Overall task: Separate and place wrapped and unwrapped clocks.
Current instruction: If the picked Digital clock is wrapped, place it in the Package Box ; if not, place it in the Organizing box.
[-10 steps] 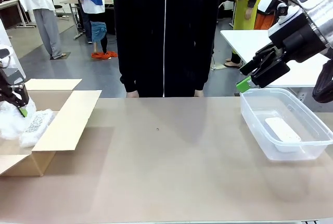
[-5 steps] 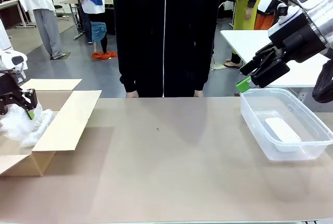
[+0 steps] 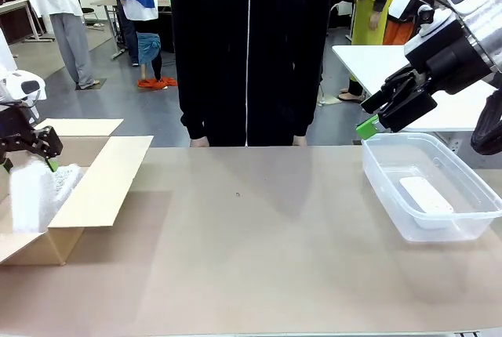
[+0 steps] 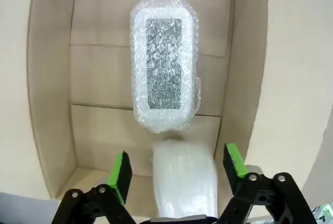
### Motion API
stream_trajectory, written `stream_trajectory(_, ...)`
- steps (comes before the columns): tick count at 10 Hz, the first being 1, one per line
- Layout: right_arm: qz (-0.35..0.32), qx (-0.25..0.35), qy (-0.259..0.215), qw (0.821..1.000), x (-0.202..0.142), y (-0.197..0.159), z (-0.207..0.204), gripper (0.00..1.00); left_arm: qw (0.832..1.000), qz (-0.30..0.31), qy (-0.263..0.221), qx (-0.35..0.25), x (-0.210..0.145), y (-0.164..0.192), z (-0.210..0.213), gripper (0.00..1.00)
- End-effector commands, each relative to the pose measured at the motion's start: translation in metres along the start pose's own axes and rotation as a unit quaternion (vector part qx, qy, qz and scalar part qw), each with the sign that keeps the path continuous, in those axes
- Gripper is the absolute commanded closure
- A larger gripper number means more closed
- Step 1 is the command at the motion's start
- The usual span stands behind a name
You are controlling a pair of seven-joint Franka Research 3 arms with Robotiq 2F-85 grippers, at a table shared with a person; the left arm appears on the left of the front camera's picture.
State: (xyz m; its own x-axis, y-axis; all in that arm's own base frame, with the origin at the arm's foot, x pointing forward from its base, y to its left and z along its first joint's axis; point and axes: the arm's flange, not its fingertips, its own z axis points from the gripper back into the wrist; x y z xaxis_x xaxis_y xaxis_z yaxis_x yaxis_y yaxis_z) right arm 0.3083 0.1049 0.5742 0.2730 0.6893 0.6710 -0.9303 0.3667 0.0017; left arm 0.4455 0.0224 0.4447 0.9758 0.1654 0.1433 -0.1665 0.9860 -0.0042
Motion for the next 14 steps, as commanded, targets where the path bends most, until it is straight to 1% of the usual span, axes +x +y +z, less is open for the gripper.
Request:
stream_trajectory(1, 0.003, 0.013, -0.011, 1.0, 0.0, -0.001, -0.002, 0.0, 1.0, -0.02, 0.004, -0.006, 0.006, -0.002, 0.003, 0.0)
stream_trajectory(5, 0.003, 0.013, -0.011, 1.0, 0.0, -0.001, -0.002, 0.0, 1.0, -0.024, 0.006, -0.005, 0.009, -0.001, 0.014, 0.0)
stream_trajectory(7, 0.003, 0.013, -0.011, 1.0, 0.0, -0.001, -0.002, 0.0, 1.0, -0.019, 0.005, -0.002, 0.009, 0.0, 0.027, 0.0)
stream_trajectory(8, 0.003, 0.013, -0.011, 1.0, 0.0, -0.001, -0.002, 0.0, 1.0, -0.024, -0.002, 0.0, 0.007, 0.001, 0.046, 0.0)
stream_trajectory(9, 0.003, 0.013, -0.011, 1.0, 0.0, -0.001, -0.002, 0.0, 0.999, -0.032, -0.014, 0.001, 0.002, 0.002, 0.072, 0.0)
stream_trajectory(11, 0.003, 0.013, -0.011, 1.0, 0.0, -0.001, -0.002, 0.0, 0.999, -0.035, -0.017, 0.005, -0.009, 0.0, 0.129, 0.0)
stream_trajectory(12, 0.003, 0.013, -0.011, 1.0, 0.0, -0.001, -0.002, 0.0, 0.999, -0.042, -0.029, 0.015, -0.012, -0.001, 0.152, 0.0)
stream_trajectory(14, 0.003, 0.013, -0.011, 1.0, 0.0, -0.001, -0.002, 0.0, 0.996, -0.056, -0.054, 0.036, -0.015, -0.002, 0.18, 0.0)
